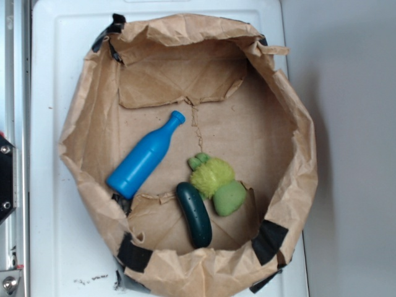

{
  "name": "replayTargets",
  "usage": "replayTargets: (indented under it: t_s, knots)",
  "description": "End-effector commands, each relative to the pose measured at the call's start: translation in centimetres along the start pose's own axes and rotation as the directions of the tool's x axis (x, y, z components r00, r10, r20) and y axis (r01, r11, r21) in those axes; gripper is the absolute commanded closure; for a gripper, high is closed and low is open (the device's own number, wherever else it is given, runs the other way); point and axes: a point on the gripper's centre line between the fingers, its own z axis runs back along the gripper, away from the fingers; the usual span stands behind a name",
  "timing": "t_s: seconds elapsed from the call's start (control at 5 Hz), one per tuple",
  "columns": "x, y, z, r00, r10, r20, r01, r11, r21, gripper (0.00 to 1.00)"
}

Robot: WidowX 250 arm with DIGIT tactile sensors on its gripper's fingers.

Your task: Grab the blue bottle.

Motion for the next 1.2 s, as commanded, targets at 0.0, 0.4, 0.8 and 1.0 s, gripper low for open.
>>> replayTargets:
  t_s: [0.0, 0.4, 0.8, 1.0]
  knots:
    - [0.0, 0.0, 0.0, 1.0, 0.0, 0.0, 0.0, 1.0, 0.0, 0.0]
    - [4.7, 1.1, -1.2, 0.992, 0.123, 0.023, -0.124, 0.992, 0.025, 0.0]
    - [7.8, 4.9, -5.3, 0.97, 0.242, -0.035, -0.237, 0.966, 0.107, 0.0]
    - [9.7, 5.8, -7.7, 0.965, 0.254, -0.067, -0.247, 0.964, 0.103, 0.0]
